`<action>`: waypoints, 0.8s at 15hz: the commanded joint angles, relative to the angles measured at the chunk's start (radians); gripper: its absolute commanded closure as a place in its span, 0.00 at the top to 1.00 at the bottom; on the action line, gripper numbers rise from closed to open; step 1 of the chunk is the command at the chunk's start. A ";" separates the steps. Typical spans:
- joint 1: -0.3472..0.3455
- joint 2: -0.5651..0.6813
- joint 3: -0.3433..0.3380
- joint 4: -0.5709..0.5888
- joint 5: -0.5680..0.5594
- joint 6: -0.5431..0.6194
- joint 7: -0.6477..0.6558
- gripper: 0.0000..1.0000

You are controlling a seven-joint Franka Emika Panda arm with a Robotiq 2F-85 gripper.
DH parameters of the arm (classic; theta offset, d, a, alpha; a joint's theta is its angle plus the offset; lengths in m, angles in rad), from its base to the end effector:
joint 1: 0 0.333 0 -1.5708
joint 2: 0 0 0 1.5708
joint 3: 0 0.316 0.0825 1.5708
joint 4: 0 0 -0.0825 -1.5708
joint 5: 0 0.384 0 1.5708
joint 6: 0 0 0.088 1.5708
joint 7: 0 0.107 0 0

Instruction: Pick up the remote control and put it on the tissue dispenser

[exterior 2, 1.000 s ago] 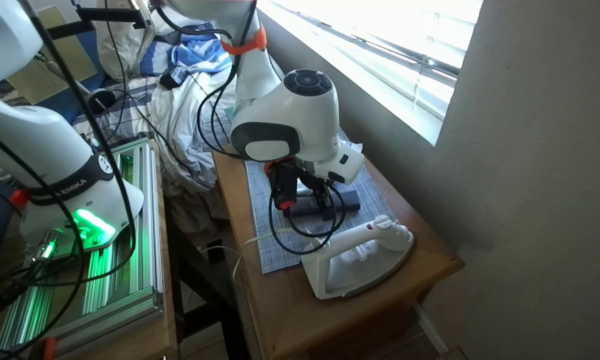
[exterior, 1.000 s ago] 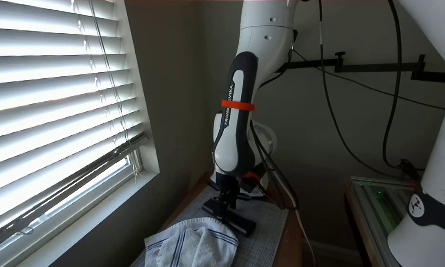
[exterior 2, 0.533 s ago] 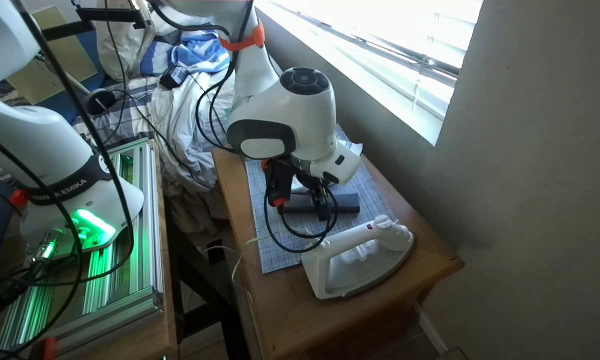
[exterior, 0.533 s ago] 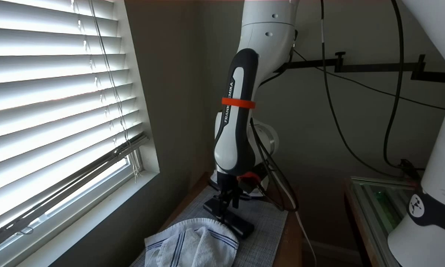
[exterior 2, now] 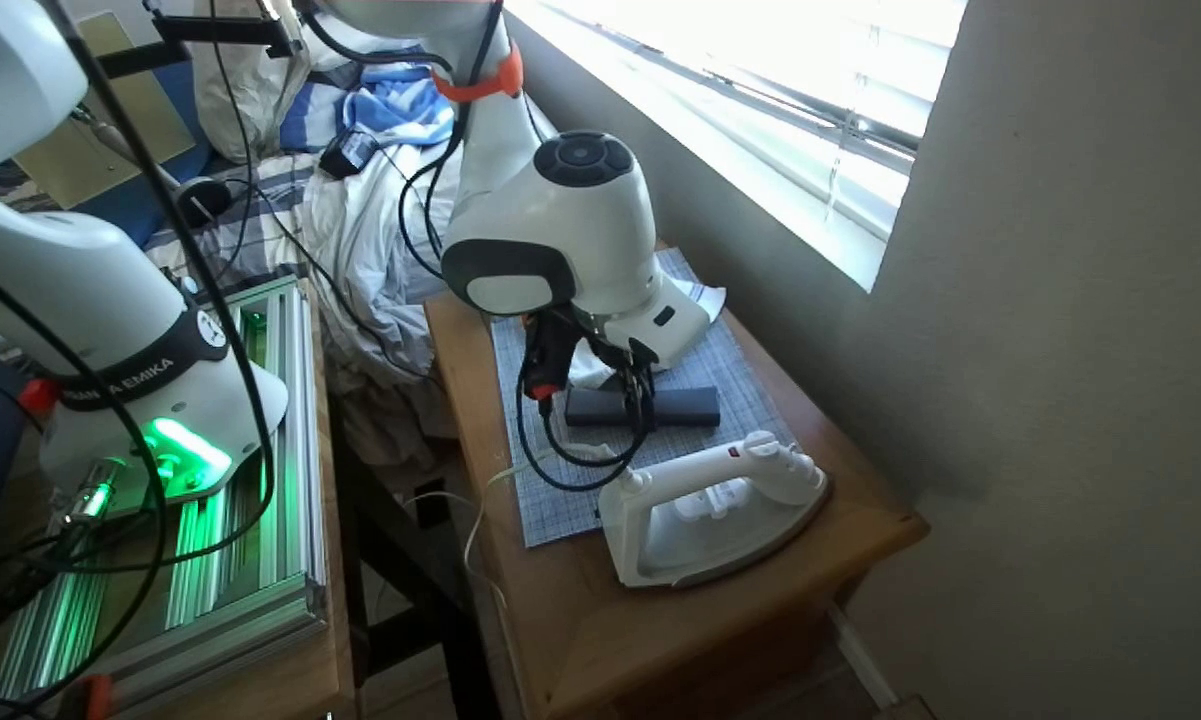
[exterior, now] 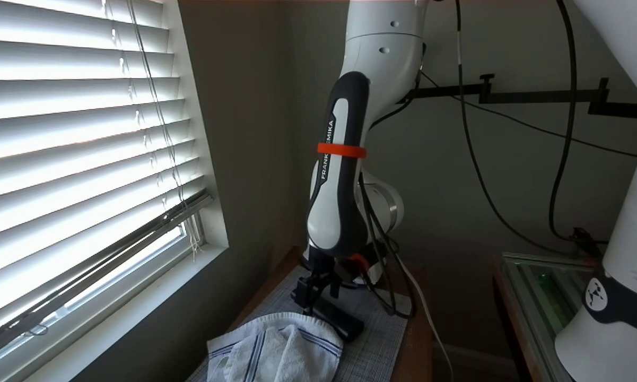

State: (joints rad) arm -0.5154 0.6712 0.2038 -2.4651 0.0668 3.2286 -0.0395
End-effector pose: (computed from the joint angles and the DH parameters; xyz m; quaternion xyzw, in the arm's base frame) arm 0.4281 -0.1278 0.0531 -0.9781 0.1926 -0.0601 0.0510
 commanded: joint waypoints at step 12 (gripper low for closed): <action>0.341 -0.018 -0.272 -0.035 0.062 0.055 0.172 1.00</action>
State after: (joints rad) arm -0.2503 0.6652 -0.0265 -2.4831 0.0964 3.2759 0.1105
